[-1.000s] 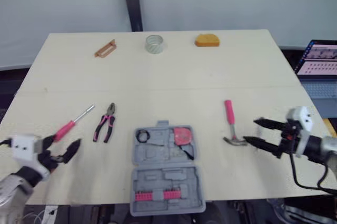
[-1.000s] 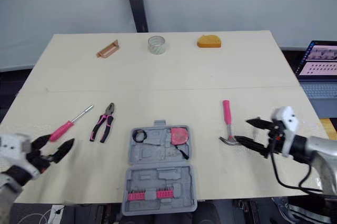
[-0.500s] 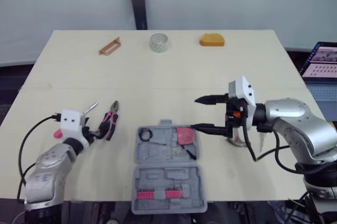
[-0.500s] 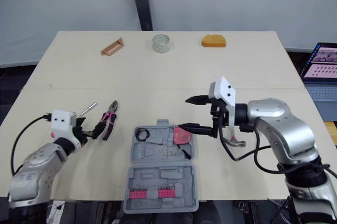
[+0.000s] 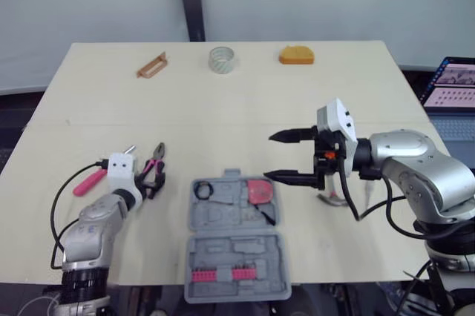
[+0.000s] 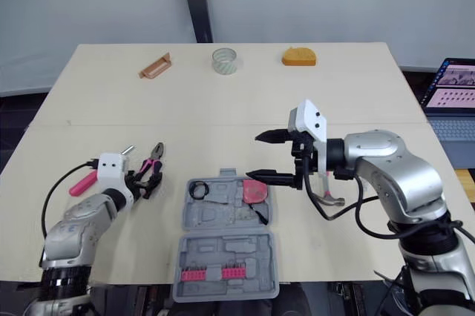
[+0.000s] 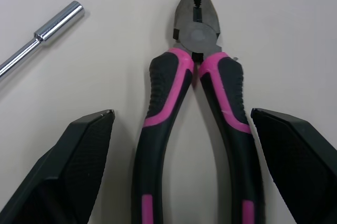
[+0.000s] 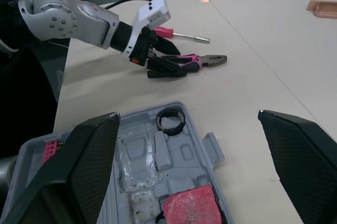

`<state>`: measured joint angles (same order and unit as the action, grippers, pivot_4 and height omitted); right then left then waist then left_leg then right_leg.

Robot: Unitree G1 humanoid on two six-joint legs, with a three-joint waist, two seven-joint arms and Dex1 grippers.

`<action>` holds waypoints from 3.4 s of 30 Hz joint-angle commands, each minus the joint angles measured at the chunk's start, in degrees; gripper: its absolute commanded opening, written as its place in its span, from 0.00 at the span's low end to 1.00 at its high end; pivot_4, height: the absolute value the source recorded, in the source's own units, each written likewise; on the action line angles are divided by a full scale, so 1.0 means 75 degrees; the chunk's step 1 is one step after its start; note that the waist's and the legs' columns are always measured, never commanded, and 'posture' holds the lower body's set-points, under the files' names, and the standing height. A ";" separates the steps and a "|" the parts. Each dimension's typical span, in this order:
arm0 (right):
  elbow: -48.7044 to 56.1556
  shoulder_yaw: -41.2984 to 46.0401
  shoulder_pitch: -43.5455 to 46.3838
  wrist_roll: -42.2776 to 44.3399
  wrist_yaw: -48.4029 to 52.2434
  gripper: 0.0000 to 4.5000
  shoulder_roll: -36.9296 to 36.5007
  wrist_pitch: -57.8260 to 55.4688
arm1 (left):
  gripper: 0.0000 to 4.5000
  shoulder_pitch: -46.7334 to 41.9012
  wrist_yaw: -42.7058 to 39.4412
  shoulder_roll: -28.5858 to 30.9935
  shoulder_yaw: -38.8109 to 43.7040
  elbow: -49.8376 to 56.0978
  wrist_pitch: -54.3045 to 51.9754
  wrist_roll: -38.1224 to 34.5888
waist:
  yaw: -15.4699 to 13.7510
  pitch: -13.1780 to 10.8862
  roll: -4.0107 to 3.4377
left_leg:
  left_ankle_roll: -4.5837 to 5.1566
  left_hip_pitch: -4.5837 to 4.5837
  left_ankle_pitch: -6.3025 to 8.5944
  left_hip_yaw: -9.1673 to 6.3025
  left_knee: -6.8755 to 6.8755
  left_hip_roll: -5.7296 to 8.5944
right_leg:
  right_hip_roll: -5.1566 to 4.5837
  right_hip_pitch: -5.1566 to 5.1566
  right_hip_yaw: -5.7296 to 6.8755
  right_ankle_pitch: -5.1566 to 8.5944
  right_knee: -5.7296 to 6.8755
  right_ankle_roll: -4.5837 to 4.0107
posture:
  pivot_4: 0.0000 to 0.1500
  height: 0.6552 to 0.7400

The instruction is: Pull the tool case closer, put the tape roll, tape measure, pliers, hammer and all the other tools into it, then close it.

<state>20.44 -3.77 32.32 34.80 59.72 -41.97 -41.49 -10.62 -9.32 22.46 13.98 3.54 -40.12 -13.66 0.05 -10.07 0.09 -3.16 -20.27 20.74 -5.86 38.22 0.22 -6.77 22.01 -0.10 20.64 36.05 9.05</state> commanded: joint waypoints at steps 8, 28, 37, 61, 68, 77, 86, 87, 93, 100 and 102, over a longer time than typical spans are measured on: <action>0.0350 0.0206 0.0064 0.0223 -0.0013 0.99 -0.0129 -0.0090 | 1.00 -0.0209 -0.0006 -0.0180 -0.0341 -0.0458 -0.0146 0.0213 | -0.0046 0.0000 -0.0001 | -0.0001 0.0002 -0.0001 -0.0002 0.0009 0.0002 | -0.0002 -0.0003 0.0000 0.0000 0.0007 0.0001 | 1.00 1.00; 0.0254 0.0181 0.0198 0.0244 -0.0182 1.00 0.0028 -0.0073 | 0.61 -0.0220 -0.1188 0.0366 -0.0235 0.0226 0.0403 -0.0011 | -0.0117 0.0000 0.0000 | -0.0001 0.0001 -0.0001 0.0001 0.0008 0.0005 | -0.0006 -0.0002 0.0000 -0.0001 0.0004 0.0001 | 1.00 1.00; -0.0483 -0.1120 0.1738 -0.1147 -0.0094 1.00 -0.0065 0.0132 | 0.61 -0.1693 -0.4803 0.2826 -0.0484 0.0809 0.1164 -0.1047 | 0.0039 -0.0013 0.0021 | -0.0011 -0.0046 -0.0007 0.0010 0.0006 0.0001 | -0.0005 0.0071 0.0002 -0.0002 0.0048 -0.0003 | 1.00 1.00; -0.0923 -0.3228 0.3366 -0.2646 0.0351 0.87 0.1085 -0.0464 | 0.61 -0.3782 -0.8016 0.3002 -0.2863 -0.0093 0.2141 -0.0607 | 0.0427 -0.0015 0.0019 | -0.0010 -0.0048 -0.0006 0.0002 0.0001 -0.0004 | -0.0028 0.0092 0.0110 -0.0003 0.0113 -0.0004 | 1.00 1.00; -0.1065 -0.3300 0.3306 -0.2920 0.0408 0.58 0.1188 -0.0300 | 0.61 -0.3680 -0.7957 0.2981 -0.2784 0.0008 0.2050 -0.0644 | 0.0424 -0.0015 0.0019 | -0.0010 -0.0048 -0.0006 0.0001 0.0001 0.0003 | -0.0047 0.0092 0.0139 -0.0003 0.0121 -0.0004 | 1.00 1.00; -0.1216 -0.3380 0.3270 -0.3231 0.0567 0.58 0.1176 -0.0064 | 0.61 -0.3564 -0.7818 0.2976 -0.2720 0.0086 0.2006 -0.0698 | 0.0425 -0.0015 0.0019 | -0.0009 -0.0048 -0.0006 0.0001 0.0001 0.0011 | -0.0069 0.0092 0.0181 -0.0003 0.0129 -0.0004 | 1.00 1.00; -0.1209 -0.3405 0.3169 -0.3357 0.0737 0.58 0.1170 -0.0094 | 0.61 -0.3581 -0.7747 0.2905 -0.2720 0.0073 0.1984 -0.0721 | 0.0425 -0.0015 0.0019 | -0.0009 -0.0048 -0.0006 0.0001 0.0006 0.0014 | -0.0073 0.0092 0.0186 -0.0003 0.0135 -0.0004 | 1.00 1.00; -0.1212 -0.3388 0.3162 -0.3356 0.0735 0.58 0.1188 -0.0105 | 0.61 -0.3574 -0.7748 0.2903 -0.2722 0.0074 0.1989 -0.0716 | 0.0426 -0.0015 0.0019 | -0.0009 -0.0048 -0.0006 0.0001 0.0006 0.0014 | -0.0074 0.0092 0.0187 -0.0003 0.0135 -0.0004 | 1.00 1.00; -0.1233 -0.3337 0.3152 -0.3435 0.0696 0.21 0.1240 -0.0095 | 0.61 -0.3478 -0.7745 0.2895 -0.2722 0.0145 0.1970 -0.0710 | 0.0429 -0.0015 0.0019 | -0.0009 -0.0048 -0.0006 0.0001 0.0008 0.0014 | -0.0074 0.0093 0.0190 -0.0003 0.0138 -0.0004 | 1.00 1.00; -0.1216 -0.3266 0.3142 -0.3447 0.0684 0.21 0.1281 -0.0074 | 0.61 -0.3311 -0.7716 0.2896 -0.2748 0.0272 0.2019 -0.0671 | 0.0430 -0.0015 0.0019 | -0.0009 -0.0048 -0.0006 0.0001 0.0010 0.0015 | -0.0077 0.0093 0.0193 -0.0003 0.0140 -0.0004 | 1.00 1.00; -0.1176 -0.3254 0.3084 -0.3480 0.0658 0.21 0.1246 -0.0033 | 0.61 -0.3169 -0.7713 0.2952 -0.2719 0.0362 0.1989 -0.0652 | 0.0429 -0.0015 0.0019 | -0.0009 -0.0048 -0.0006 0.0001 0.0011 0.0015 | -0.0077 0.0093 0.0194 -0.0003 0.0141 -0.0004 | 1.00 1.00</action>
<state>10.39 -29.17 55.39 8.98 64.78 -32.60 -42.53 -34.81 -67.03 43.94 -7.80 3.76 -25.55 -17.72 3.26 -10.19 0.23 -3.23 -20.63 20.69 -5.85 38.32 0.33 -7.36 22.71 1.35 20.62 37.11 9.02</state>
